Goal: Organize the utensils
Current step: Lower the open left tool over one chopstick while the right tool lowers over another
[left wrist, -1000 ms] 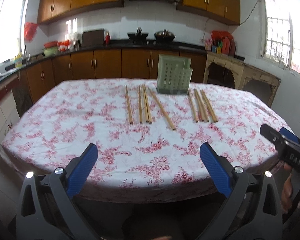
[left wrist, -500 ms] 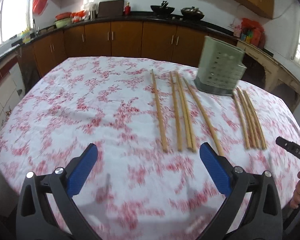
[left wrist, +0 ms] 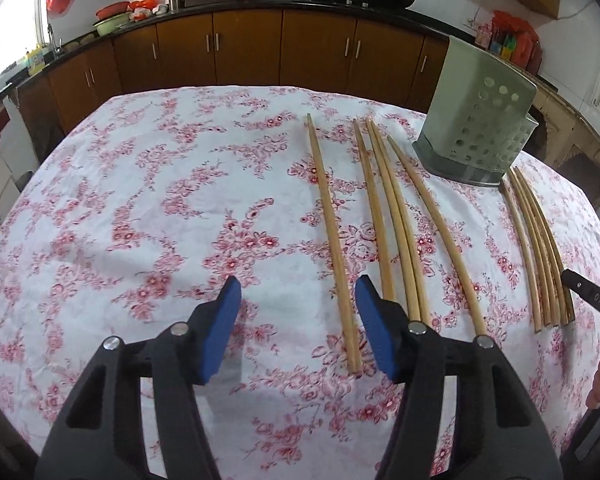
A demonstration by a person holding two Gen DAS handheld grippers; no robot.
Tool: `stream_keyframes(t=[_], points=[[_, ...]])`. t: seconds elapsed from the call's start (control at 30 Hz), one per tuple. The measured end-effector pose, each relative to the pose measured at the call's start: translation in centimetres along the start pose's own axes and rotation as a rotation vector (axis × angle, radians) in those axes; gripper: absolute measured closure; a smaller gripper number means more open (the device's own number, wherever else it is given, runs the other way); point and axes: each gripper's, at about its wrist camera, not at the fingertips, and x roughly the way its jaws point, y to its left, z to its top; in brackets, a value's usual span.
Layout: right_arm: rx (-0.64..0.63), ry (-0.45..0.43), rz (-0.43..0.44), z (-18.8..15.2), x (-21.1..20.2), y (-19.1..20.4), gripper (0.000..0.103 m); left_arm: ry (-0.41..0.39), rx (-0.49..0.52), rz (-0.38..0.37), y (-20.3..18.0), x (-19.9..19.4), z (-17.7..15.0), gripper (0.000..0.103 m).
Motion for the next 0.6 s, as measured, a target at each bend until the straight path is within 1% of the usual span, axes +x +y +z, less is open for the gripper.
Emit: stream_keyframes(t=[0.1, 0.17, 0.23, 0.3, 0.47, 0.5, 0.57, 0.6], points=[[0.014, -0.013, -0.065, 0.2, 0.1, -0.8, 0.090, 0.013, -0.005, -0.016, -0.1, 0.5, 0.2, 0.051], [0.040, -0.014, -0.064, 0.3, 0.1, -1.3, 0.090, 0.026, -0.005, -0.025, -0.2, 0.9, 0.2, 0.057], [0.030, -0.017, -0.068, 0.2, 0.1, -1.3, 0.090, 0.041, -0.004, -0.039, -0.3, 1.3, 0.3, 0.065], [0.015, -0.023, -0.079, 0.2, 0.1, -1.0, 0.090, 0.051, -0.002, -0.053, -0.4, 1.7, 0.4, 0.067], [0.019, -0.032, -0.074, 0.0, -0.2, -1.0, 0.090, 0.057, 0.016, -0.093, -1.2, 1.6, 0.2, 0.067], [0.017, -0.034, -0.074, 0.0, -0.1, -0.9, 0.090, 0.055, 0.026, -0.083, -1.4, 1.6, 0.2, 0.068], [0.007, -0.040, -0.075, -0.1, -0.1, -0.9, 0.090, 0.047, 0.053, -0.041, -1.8, 1.7, 0.1, 0.076], [0.005, -0.042, -0.076, -0.1, 0.0, -0.8, 0.090, 0.045, 0.060, -0.022, -1.7, 1.8, 0.1, 0.083]])
